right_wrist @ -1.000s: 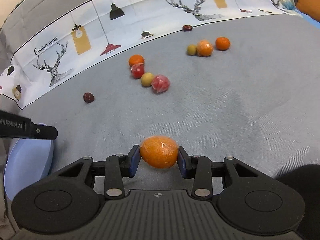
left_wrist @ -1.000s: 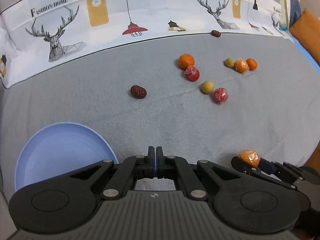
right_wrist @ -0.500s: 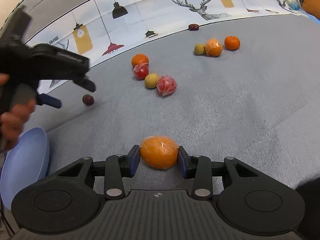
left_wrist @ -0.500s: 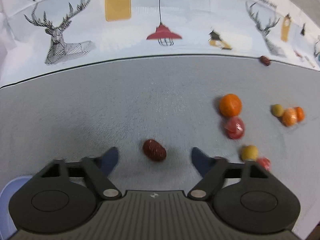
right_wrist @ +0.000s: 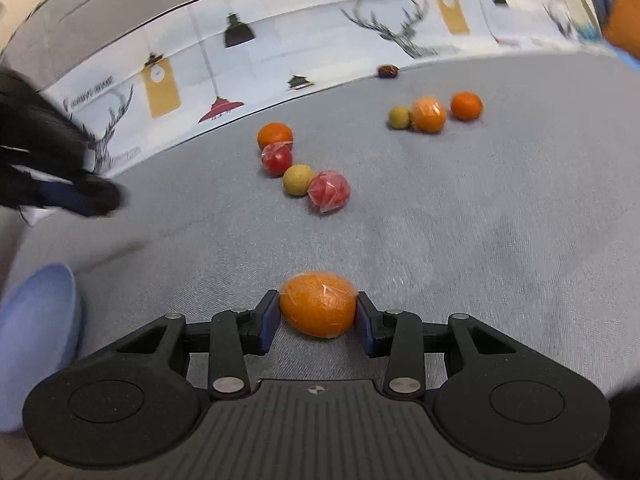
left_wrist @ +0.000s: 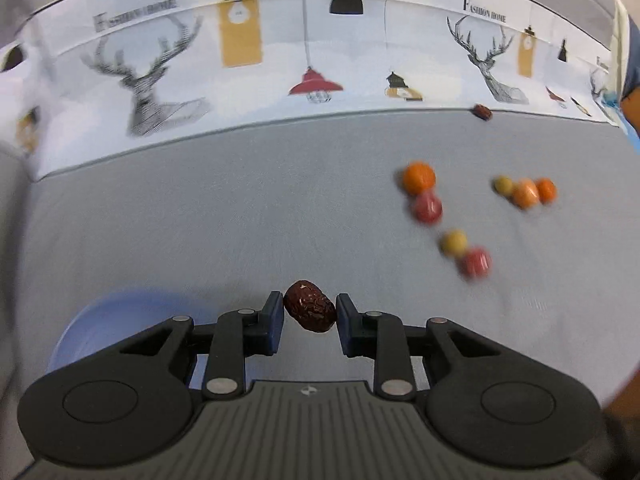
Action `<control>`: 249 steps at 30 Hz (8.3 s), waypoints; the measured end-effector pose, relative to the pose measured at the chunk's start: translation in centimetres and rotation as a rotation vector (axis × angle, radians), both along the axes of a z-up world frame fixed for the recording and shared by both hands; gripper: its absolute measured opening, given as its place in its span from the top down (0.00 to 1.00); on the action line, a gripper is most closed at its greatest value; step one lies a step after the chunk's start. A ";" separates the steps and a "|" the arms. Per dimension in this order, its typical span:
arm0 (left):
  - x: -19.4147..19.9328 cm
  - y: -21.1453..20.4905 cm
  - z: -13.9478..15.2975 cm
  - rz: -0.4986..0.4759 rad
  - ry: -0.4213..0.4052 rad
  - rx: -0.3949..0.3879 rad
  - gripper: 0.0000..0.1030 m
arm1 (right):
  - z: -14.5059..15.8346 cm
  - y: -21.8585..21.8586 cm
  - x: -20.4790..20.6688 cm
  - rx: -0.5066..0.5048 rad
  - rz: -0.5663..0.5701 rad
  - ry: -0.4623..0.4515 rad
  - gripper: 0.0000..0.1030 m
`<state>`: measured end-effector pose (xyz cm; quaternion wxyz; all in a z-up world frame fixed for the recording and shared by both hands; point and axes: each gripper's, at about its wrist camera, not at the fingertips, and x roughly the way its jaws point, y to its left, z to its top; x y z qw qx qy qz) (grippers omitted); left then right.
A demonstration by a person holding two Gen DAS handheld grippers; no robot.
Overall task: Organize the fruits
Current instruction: 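Carry the date and orange over the blue plate and release both, then withdraw both open tools from the plate, then grasp a red wrapped fruit with the left tool while the right tool grasps another, then carry both red wrapped fruits over the blue plate and release them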
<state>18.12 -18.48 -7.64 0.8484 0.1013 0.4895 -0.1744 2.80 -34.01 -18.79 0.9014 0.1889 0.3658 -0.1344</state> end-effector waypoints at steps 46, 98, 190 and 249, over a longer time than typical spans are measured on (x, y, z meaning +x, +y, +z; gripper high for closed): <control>-16.2 20.5 5.1 0.186 -0.131 -0.022 0.70 | 14.5 15.5 -10.5 -0.143 0.499 -0.081 0.60; -19.7 16.8 7.7 0.114 -0.236 0.030 0.00 | 18.2 13.7 -12.6 -0.101 0.377 -0.146 0.01; 5.1 -9.8 -3.9 -0.139 0.051 -0.011 0.71 | -1.4 -8.2 6.9 -0.243 -0.140 0.008 0.68; -20.3 19.2 6.7 0.183 -0.051 -0.019 0.71 | 19.0 14.3 -14.3 -0.141 0.473 -0.151 0.68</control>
